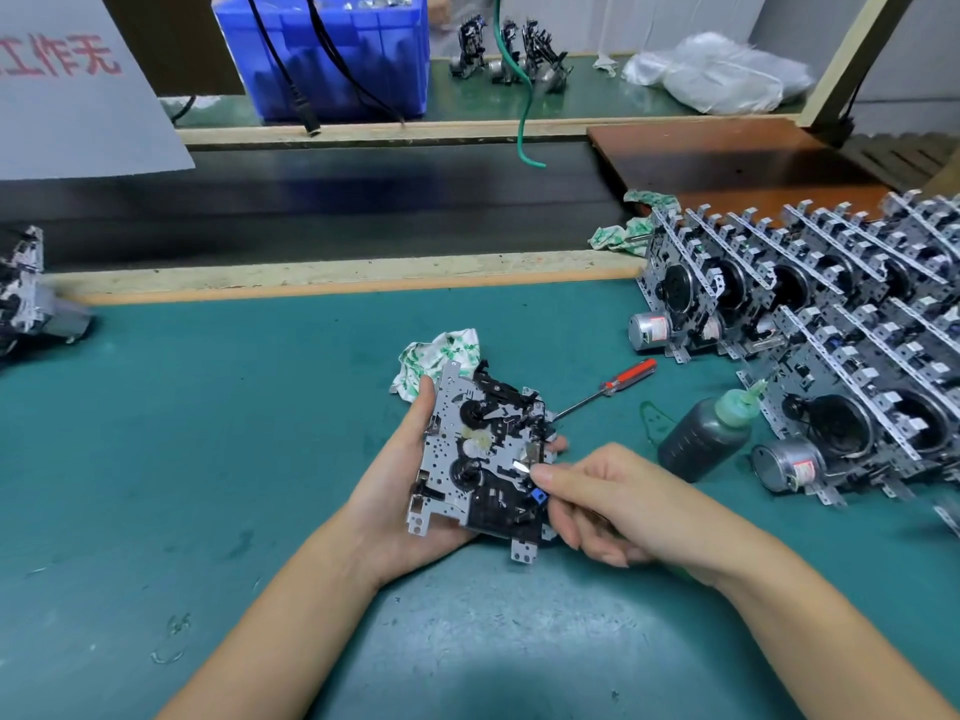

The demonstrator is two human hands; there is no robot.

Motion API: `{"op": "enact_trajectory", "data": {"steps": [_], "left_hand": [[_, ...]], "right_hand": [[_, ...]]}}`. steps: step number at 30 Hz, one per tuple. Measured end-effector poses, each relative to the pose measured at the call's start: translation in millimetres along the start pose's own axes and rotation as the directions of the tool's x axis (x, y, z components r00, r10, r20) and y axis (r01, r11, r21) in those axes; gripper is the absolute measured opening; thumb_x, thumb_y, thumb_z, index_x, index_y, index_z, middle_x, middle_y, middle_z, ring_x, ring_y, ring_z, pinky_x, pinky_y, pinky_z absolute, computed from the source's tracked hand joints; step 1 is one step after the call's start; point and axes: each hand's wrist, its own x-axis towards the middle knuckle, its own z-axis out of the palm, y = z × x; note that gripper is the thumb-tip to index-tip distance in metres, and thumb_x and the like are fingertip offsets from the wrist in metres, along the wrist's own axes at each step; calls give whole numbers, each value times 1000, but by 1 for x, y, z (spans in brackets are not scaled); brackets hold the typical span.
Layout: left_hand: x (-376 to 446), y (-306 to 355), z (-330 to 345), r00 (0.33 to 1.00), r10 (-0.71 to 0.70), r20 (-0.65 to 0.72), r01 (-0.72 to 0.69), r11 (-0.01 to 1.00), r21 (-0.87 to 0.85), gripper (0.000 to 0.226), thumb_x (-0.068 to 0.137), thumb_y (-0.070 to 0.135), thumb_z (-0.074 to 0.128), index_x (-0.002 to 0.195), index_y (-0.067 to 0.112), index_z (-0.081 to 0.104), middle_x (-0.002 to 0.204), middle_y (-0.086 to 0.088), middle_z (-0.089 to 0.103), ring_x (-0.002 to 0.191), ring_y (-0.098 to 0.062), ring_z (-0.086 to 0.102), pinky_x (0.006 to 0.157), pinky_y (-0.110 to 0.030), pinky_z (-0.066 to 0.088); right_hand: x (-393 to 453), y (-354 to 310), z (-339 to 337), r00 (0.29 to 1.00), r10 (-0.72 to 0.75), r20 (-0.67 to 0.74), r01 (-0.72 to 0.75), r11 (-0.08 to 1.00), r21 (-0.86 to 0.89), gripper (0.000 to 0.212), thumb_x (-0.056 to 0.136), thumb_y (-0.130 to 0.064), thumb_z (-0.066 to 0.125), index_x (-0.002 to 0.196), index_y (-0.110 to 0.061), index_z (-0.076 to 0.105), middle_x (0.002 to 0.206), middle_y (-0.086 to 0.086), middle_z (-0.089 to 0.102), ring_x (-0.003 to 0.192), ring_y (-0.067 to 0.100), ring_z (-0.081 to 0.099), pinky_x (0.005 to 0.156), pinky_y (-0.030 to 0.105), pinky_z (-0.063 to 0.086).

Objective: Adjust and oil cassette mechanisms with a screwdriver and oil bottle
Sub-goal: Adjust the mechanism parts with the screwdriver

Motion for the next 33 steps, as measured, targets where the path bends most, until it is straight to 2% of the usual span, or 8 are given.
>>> {"op": "enact_trajectory", "data": {"steps": [6, 9, 14, 24, 27, 29, 31, 33], "left_hand": [[0, -1, 1, 999, 8, -32, -8, 1000, 5, 76, 87, 71, 29, 108, 12, 73, 122, -14, 64, 113, -26, 62, 89, -37, 53], [-1, -1, 1, 999, 11, -47, -11, 1000, 7, 75, 88, 70, 29, 105, 13, 74, 119, -13, 66, 109, -25, 64, 85, -36, 55], [0, -2, 1, 998, 28, -54, -27, 999, 20, 74, 87, 70, 30, 100, 13, 76, 114, -13, 69, 104, -24, 67, 78, -34, 57], [0, -4, 4, 996, 52, -68, -48, 997, 54, 75, 85, 70, 32, 109, 11, 72, 120, -17, 65, 111, -28, 63, 86, -37, 55], [-2, -2, 2, 998, 50, -46, -52, 998, -23, 70, 87, 65, 36, 107, 8, 73, 122, -18, 64, 110, -29, 63, 86, -41, 55], [-4, 2, 1, 997, 62, -41, -65, 994, -87, 64, 88, 56, 42, 109, 3, 71, 127, -21, 59, 114, -34, 60, 94, -48, 50], [-7, 4, 3, 997, 72, 4, -71, 988, -134, 66, 92, 52, 39, 120, -3, 62, 134, -27, 50, 123, -41, 51, 103, -54, 40], [-9, 4, 4, 997, 75, 34, -68, 982, -175, 69, 94, 52, 33, 125, -4, 58, 136, -31, 47, 124, -45, 48, 102, -55, 40]], "right_hand": [[1, 2, 2, 1000, -14, -8, 14, 1000, -15, 64, 98, -38, 38, 37, -21, 46, 26, -2, 34, 27, 11, 24, 48, 27, 27], [0, 4, 4, 1000, -9, -24, 7, 998, -55, 67, 98, -42, 36, 35, -20, 43, 25, -1, 34, 26, 11, 24, 47, 25, 30], [0, 2, -2, 1000, -5, 15, 7, 990, -144, 65, 99, -44, 33, 40, -16, 36, 25, -2, 29, 25, 8, 27, 43, 13, 31], [-3, 3, -6, 997, -40, 63, 52, 975, -215, 65, 99, -46, 32, 41, -15, 37, 27, -2, 28, 26, 10, 27, 41, 18, 30], [-2, 7, 1, 994, -103, -38, 94, 976, -194, 64, 96, -50, 34, 42, -18, 44, 27, -2, 35, 28, 8, 30, 49, 14, 37], [2, 10, 3, 952, -210, -224, 186, 975, -125, 57, 97, -45, 36, 49, -19, 53, 32, -4, 40, 34, 8, 37, 57, 20, 40], [8, 14, 1, 832, -306, -463, 288, 951, -112, 41, 100, -28, 40, 67, -22, 62, 41, -5, 43, 45, 9, 43, 58, 25, 37], [12, 18, 1, 698, -385, -604, 243, 921, -305, 27, 98, -14, 42, 89, -27, 64, 52, -7, 50, 56, 11, 50, 59, 27, 34]]}}
